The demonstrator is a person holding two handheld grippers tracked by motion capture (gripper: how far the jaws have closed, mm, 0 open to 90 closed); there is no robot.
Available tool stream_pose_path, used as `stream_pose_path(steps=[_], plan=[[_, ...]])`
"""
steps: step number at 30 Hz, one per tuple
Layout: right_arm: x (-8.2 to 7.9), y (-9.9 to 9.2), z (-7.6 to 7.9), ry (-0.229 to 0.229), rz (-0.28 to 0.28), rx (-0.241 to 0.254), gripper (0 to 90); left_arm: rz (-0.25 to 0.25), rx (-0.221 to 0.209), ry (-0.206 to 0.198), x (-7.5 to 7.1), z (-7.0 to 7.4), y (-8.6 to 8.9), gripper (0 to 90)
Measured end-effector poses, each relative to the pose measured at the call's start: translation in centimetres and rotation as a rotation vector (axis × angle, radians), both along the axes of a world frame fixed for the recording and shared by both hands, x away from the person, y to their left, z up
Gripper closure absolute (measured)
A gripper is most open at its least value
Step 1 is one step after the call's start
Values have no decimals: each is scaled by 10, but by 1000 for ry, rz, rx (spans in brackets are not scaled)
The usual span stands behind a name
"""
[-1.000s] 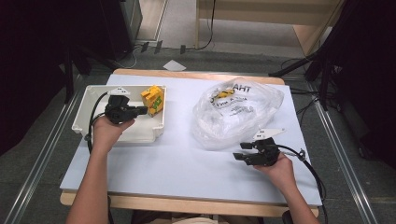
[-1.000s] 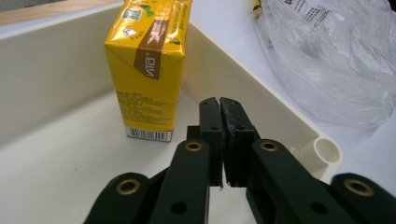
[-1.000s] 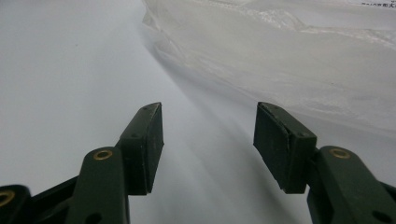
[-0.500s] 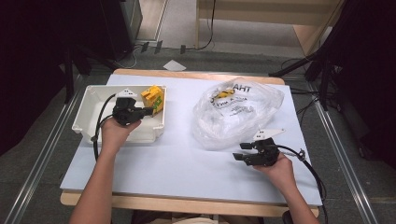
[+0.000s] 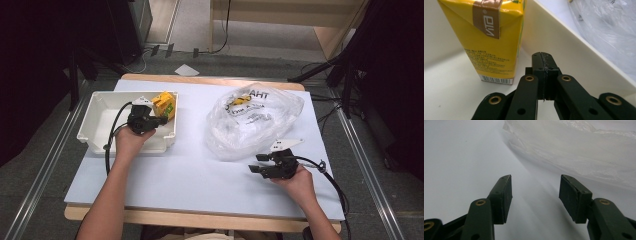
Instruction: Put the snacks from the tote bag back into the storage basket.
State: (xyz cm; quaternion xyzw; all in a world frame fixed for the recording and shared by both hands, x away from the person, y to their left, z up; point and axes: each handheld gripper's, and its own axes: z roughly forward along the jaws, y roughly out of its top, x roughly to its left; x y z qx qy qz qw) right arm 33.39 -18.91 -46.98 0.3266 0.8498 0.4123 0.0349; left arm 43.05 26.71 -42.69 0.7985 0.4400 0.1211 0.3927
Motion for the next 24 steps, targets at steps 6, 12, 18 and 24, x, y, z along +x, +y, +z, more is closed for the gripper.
stream_pose_path(steps=[6,12,18,24], plan=[[-1,0,0,-2,2,-6,448,0,-7,12,5,-7,0,900],[-2,0,-1,2,5,-12,447,2,-9,18,7,-8,-2,900],[-2,0,-1,2,5,-12,447,16,-25,23,9,-9,3,900],[-2,1,-1,0,5,-13,446,26,-29,20,10,-10,5,900]])
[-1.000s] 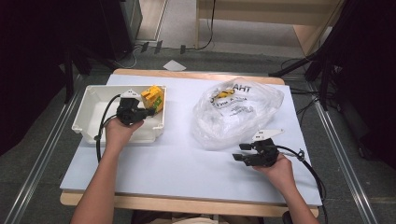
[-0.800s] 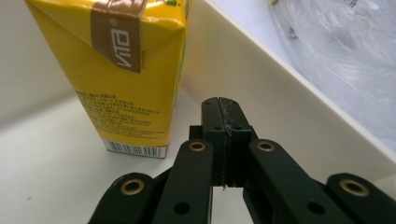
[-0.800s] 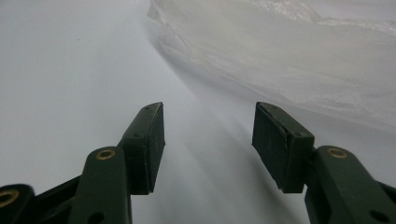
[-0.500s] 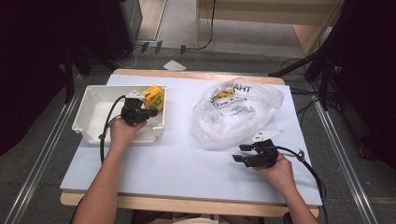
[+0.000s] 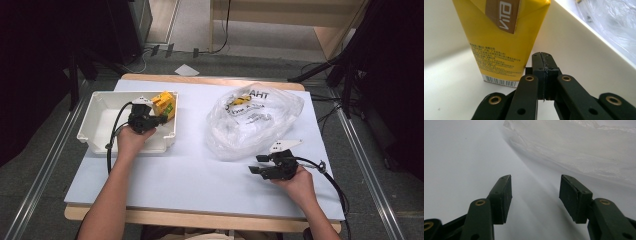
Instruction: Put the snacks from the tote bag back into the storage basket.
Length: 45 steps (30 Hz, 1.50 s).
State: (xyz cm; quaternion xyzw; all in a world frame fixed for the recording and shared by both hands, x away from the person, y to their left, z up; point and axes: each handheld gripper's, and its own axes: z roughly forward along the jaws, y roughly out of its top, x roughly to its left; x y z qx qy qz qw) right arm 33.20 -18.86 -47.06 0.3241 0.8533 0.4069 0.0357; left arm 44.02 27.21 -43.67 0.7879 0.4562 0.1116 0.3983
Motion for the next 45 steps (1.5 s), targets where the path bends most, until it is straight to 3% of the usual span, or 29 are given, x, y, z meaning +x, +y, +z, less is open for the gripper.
stream_pose_path(steps=[34,45], plan=[[0,1,-1,4,1,0,447,75,-35,0,7,-2,23,900],[0,1,-1,3,5,-1,448,106,-50,19,11,-3,29,900]])
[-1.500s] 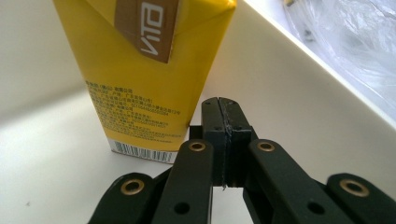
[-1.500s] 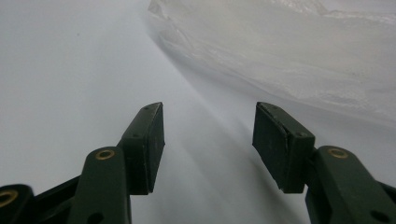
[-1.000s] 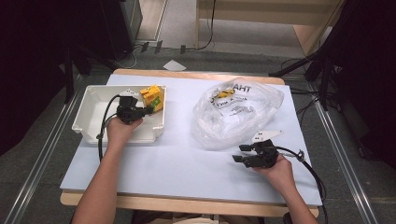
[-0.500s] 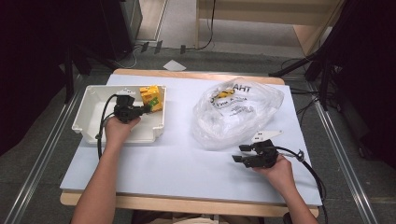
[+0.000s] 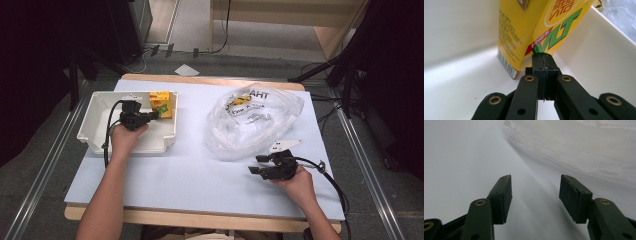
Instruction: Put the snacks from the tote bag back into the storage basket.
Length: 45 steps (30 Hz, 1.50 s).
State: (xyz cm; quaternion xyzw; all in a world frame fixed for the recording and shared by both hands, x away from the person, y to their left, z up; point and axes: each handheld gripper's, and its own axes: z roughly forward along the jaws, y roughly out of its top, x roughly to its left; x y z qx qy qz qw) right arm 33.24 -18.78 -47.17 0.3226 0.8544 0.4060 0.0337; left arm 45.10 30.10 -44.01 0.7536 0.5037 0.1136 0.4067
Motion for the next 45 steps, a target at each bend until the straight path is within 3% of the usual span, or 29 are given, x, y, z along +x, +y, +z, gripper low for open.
stream_pose_path(steps=[15,30,35,40,45], plan=[[-1,0,0,2,-1,-4,456,15,9,-3,4,-1,2,900],[-2,0,0,-1,2,-11,454,19,-17,18,2,5,7,866],[-2,0,0,-1,3,-11,455,4,-30,44,-1,10,6,738],[-2,0,0,0,4,-13,457,-3,-41,42,-6,17,5,662],[-2,-1,0,2,8,-15,460,-18,-11,43,-13,25,0,573]])
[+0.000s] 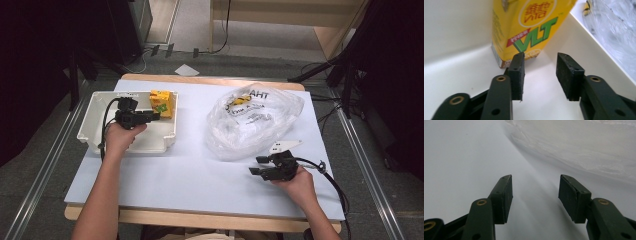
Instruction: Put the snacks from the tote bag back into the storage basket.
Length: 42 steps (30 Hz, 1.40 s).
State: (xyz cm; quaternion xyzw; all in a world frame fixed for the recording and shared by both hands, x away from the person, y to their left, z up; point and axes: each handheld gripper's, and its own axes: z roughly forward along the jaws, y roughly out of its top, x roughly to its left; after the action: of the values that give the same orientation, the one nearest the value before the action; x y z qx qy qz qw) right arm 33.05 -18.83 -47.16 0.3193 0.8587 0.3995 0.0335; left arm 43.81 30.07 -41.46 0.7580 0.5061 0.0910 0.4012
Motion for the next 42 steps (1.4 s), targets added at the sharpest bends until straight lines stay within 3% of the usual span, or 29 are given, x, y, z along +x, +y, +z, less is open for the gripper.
stream_pose_path(steps=[4,8,24,35,39,42], plan=[[0,0,0,-1,1,0,460,-25,-7,18,-3,3,-4,502],[0,0,0,2,1,0,460,-41,-16,4,-8,10,-8,446],[2,0,2,-2,7,20,472,-95,-32,-27,-26,31,-24,435],[6,4,3,-3,22,26,477,-143,-12,-49,-40,47,-39,434],[8,5,3,-5,28,22,477,-173,-26,-43,-45,52,-47,428],[8,6,3,-6,28,24,477,-194,-12,-36,-48,53,-56,420]])
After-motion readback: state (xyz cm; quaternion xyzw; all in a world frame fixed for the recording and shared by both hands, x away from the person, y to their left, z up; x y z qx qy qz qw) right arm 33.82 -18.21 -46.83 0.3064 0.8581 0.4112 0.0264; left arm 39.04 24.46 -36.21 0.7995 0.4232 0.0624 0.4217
